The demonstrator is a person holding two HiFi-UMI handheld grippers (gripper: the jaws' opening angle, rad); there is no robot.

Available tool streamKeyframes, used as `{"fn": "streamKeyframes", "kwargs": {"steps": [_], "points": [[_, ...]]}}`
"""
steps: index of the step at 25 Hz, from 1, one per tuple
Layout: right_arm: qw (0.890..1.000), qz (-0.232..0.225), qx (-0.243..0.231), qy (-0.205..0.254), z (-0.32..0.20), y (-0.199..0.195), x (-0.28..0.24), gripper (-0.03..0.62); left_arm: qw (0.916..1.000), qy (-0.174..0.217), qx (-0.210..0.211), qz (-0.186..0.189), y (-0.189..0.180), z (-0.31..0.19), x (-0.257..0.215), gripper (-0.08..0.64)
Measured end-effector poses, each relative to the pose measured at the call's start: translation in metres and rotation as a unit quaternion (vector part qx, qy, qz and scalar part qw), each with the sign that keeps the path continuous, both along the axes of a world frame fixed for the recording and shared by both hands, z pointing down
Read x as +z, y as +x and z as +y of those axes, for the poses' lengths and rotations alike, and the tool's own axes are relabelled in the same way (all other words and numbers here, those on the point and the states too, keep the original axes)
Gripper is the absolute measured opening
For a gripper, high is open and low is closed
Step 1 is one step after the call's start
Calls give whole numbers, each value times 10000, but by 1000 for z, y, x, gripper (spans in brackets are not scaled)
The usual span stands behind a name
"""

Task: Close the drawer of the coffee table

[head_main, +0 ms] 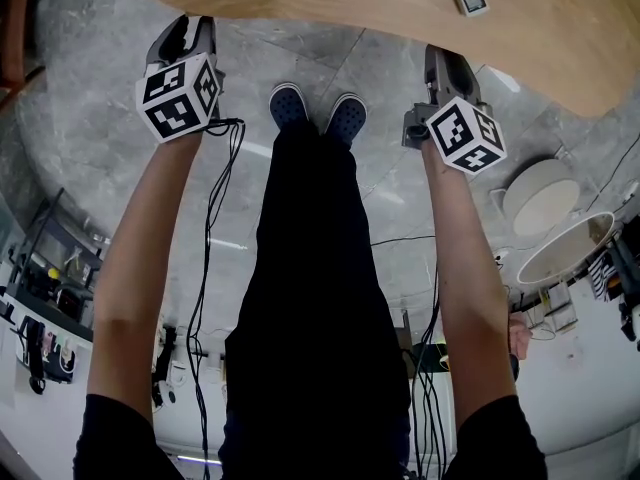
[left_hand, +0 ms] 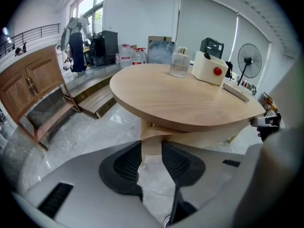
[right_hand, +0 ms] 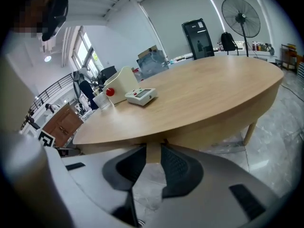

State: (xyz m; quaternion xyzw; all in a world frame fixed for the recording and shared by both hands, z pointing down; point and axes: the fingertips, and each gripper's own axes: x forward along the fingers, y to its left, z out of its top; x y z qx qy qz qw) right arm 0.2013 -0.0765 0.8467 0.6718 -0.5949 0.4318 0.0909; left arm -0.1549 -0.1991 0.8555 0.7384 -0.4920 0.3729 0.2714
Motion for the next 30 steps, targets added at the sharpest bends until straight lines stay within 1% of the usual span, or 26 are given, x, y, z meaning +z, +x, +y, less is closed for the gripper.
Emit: {"fn": "streamKeyframes", "kwargs": {"steps": [6, 11, 16, 17, 18, 19, 23, 26, 29, 30], "points": [[9999, -15, -50, -101, -4, -2, 4, 104, 9997, 227, 74, 95, 0, -8, -2, 141], [9999, -24, -59, -133, -3, 0, 6, 104, 9997, 199, 96, 83, 1, -8, 0, 143], [9994, -66, 20, -326, -1, 0, 5, 92, 9997, 232, 83, 11, -1, -7, -2, 141], [9992, -96, 51, -385, 0, -1, 3, 91, 9997, 228, 68, 6, -2, -6, -3, 136], [9989, -124, 79, -438, 2, -1, 2, 91, 9998, 214, 56, 20, -2, -5, -4, 109], [9988, -139, 84, -469, 4, -2, 0, 91, 9998, 201, 64, 51, -1, -4, -6, 98], [9987, -104, -44, -494, 10, -3, -7, 91, 9995, 160, 248, 117, 11, 8, -11, 98], [9989, -67, -103, -462, 13, -6, -14, 92, 9996, 87, 222, 135, 12, 19, -13, 98], [9991, -57, -139, -407, 17, -8, -22, 91, 9996, 103, 207, 134, 12, 28, -23, 98], [9991, -34, -151, -394, 19, -8, -26, 90, 9996, 114, 218, 126, 12, 31, -27, 87]]}}
